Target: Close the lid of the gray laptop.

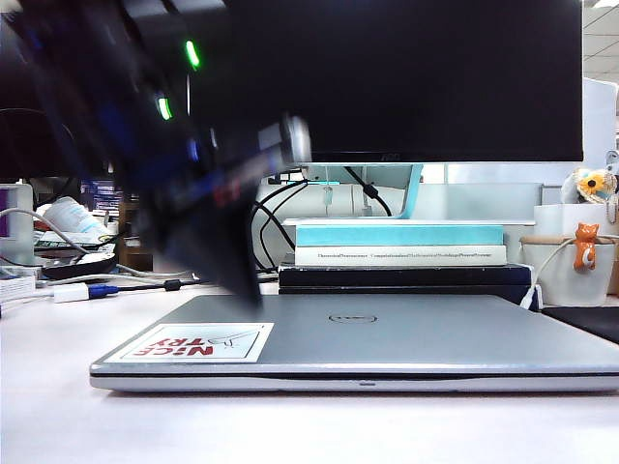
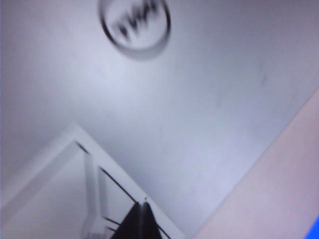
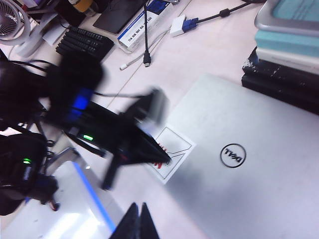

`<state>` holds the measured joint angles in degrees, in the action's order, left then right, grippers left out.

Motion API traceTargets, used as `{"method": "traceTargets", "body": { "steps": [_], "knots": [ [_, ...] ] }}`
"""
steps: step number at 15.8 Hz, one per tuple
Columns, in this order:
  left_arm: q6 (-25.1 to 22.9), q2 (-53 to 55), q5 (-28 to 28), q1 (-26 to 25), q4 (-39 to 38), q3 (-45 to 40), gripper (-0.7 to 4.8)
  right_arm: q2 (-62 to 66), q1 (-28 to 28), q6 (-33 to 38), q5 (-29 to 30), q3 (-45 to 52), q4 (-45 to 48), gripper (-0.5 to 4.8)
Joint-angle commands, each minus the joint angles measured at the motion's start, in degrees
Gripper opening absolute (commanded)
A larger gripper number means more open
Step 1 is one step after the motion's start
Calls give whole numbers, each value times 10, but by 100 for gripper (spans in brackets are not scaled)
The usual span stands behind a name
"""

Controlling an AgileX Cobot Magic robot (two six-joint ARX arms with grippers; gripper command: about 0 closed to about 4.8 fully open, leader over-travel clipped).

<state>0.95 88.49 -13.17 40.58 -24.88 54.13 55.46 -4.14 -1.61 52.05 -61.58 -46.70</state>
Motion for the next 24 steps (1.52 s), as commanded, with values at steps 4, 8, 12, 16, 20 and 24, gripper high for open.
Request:
{"method": "traceTargets", "body": {
  "steps": [4, 8, 12, 16, 20, 24],
  "knots": [
    [-63, -212, 168, -36, 18, 0, -6, -19, 0, 1, -122, 4, 138, -1],
    [-80, -354, 127, -184, 22, -47, -6, -101, 0, 40, -214, 72, 261, -1],
    [-49, -492, -30, -382, 120, -148, -6, -226, -1, 79, -299, 203, 426, -1],
    [25, -591, 21, -427, 186, -252, -6, -336, -2, 98, -354, 326, 492, -1],
    [40, -740, 31, -423, 237, -373, -6, -524, -2, 128, -402, 467, 545, -1],
    [53, -875, 52, -424, 213, -441, -6, -548, -3, 172, -395, 563, 555, -1]
  ]
}}
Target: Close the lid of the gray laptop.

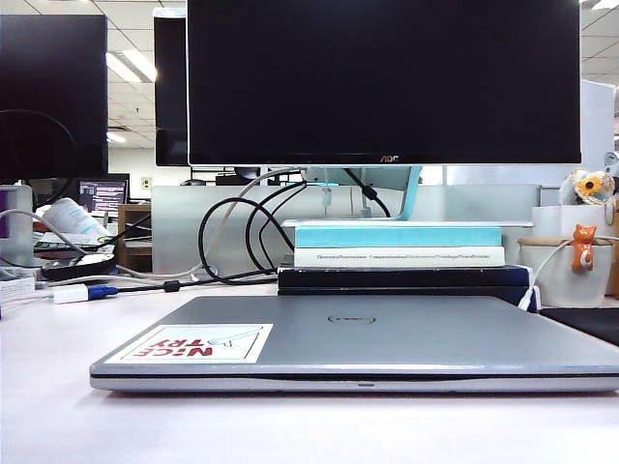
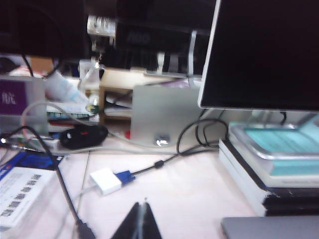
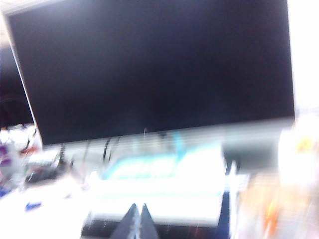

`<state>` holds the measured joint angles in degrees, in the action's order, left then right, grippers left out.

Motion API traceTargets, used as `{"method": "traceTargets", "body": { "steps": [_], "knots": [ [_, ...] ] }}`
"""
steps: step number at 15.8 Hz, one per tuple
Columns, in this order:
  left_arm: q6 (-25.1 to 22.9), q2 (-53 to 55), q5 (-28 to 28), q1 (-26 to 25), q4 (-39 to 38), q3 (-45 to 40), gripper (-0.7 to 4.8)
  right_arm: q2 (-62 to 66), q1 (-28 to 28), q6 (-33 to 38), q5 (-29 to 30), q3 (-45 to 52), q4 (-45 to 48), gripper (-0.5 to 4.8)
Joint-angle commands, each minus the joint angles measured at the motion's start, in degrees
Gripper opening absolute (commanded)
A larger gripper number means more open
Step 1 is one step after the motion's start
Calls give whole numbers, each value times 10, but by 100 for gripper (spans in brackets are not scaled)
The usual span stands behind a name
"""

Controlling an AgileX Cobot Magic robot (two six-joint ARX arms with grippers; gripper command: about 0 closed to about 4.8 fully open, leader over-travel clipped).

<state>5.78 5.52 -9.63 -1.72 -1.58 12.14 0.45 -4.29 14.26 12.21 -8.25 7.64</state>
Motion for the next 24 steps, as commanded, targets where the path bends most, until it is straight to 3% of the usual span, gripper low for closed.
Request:
{"method": "traceTargets", "body": {
  "steps": [1, 3, 4, 7, 10, 24],
  "knots": [
    [5, -54, 23, -2, -50, -35, -6, -1, 0, 7, -16, 58, 14, -1],
    [3, -54, 30, -2, -75, -48, -6, -3, 0, 2, -40, 79, -3, -1],
    [2, -54, 36, -2, -82, -62, -6, -4, 0, -42, -74, 79, -59, -1],
    [-15, -54, 106, -2, -72, -97, -6, -4, 0, -54, -200, 79, -106, -1],
    [-50, -55, 108, -2, -70, -117, -6, -4, 0, -54, -265, 79, -160, -1],
    [-49, -54, 96, -2, -87, -117, -5, -1, 0, -53, -254, 78, -151, -1]
  ]
}}
